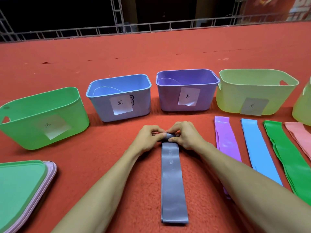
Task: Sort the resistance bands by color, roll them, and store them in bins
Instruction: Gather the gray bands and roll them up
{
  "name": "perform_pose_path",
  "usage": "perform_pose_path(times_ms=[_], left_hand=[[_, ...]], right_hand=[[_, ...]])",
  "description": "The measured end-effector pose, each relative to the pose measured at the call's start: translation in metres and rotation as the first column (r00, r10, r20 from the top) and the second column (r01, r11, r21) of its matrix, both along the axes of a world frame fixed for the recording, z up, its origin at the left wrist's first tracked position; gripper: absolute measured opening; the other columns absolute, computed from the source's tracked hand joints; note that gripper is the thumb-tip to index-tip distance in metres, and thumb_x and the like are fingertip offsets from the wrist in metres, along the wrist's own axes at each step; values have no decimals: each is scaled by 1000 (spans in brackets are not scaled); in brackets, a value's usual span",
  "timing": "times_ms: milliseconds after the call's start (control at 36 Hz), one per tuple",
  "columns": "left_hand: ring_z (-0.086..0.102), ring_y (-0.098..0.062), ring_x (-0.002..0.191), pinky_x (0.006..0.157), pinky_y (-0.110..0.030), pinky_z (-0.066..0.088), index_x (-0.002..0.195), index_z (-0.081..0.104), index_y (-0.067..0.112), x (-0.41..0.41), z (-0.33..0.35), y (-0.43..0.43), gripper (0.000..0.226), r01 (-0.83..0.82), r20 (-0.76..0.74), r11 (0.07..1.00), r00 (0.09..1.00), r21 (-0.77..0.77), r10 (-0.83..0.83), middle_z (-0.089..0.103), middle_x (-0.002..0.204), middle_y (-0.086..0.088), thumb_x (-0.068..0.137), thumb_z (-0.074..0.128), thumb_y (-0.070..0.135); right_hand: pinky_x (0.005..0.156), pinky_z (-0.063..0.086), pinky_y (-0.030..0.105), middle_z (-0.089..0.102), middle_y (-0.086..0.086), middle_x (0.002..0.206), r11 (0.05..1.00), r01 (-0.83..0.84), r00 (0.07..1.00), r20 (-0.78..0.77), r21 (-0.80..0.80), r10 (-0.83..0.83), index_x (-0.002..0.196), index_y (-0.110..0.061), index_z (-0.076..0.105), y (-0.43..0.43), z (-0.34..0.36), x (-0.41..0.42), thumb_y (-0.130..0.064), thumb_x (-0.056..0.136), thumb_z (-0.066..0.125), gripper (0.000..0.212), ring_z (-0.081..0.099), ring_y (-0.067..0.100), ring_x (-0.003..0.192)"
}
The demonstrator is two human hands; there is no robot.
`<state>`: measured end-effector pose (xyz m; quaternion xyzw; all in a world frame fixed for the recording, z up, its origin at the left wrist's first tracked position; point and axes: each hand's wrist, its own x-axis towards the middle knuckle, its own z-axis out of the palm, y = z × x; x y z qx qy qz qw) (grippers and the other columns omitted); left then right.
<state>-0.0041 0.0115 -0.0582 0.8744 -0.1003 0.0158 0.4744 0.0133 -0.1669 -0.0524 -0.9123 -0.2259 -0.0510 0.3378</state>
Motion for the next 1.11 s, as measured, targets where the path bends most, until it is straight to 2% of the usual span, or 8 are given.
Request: perform_pose_path(times_ms=[139,389,583,750,861,944,1028,1111], left_hand=[[71,-22,86,82,-42,55,74,69,29,-2,1,-6,14,-66,-21,998,998,-3,66,75,84,-3,76,78,18],[68,-14,81,83,-30,55,75,66,22,-7,2,-9,18,-69,52,995,997,67,66,73,87,-5,77,77,7],[61,-11,82,77,-7,48,85,71,6,-19,-3,-10,11,-75,128,994,990,76,65,59,83,5,76,76,1],[61,0,80,77,-7,48,89,74,8,-24,-2,-8,9,-67,89,997,994,34,64,62,83,8,80,75,7],[67,-10,79,75,-23,52,77,72,22,-23,1,-4,13,-74,1,997,997,-37,74,72,80,7,80,75,10],[63,-9,72,65,-19,50,74,66,20,-25,2,-10,18,-132,-35,986,991,-103,129,69,75,6,77,77,7],[64,-8,83,74,-18,51,92,68,19,-25,3,-10,24,-140,-68,981,989,-134,132,69,90,4,74,81,10],[68,-13,91,80,-25,53,90,71,20,-27,5,-7,18,-85,-147,988,987,-130,66,73,93,2,76,79,10]], right_hand=[[78,49,32,70,4,96,1000,14,999,49,-9,-13,102,-12,75,0,-2,-4,-14,70,83,33,63,20,84],[77,52,32,71,7,98,999,-11,1000,28,30,11,98,-8,76,-2,-2,-9,-12,69,83,30,65,21,84],[86,53,32,75,2,96,986,21,989,-150,164,4,93,-12,77,-4,0,-15,-24,78,78,19,66,5,89],[86,54,31,75,-1,87,987,67,982,-187,148,-39,86,-9,77,-2,2,-16,-19,73,83,17,69,10,85],[86,54,33,74,-1,85,990,74,979,-198,116,-50,82,-8,76,-2,4,-18,-14,71,83,14,69,12,84],[86,54,32,73,-1,86,987,87,984,-169,134,-63,82,-7,76,-1,3,-24,-12,70,83,14,69,12,86],[87,54,32,70,-4,82,983,93,984,-164,157,-67,80,-7,75,-2,2,-28,-11,70,83,13,68,13,87],[86,54,31,71,-4,84,984,75,987,-155,159,-50,81,-8,76,-1,4,-31,-13,70,83,14,68,12,87]])
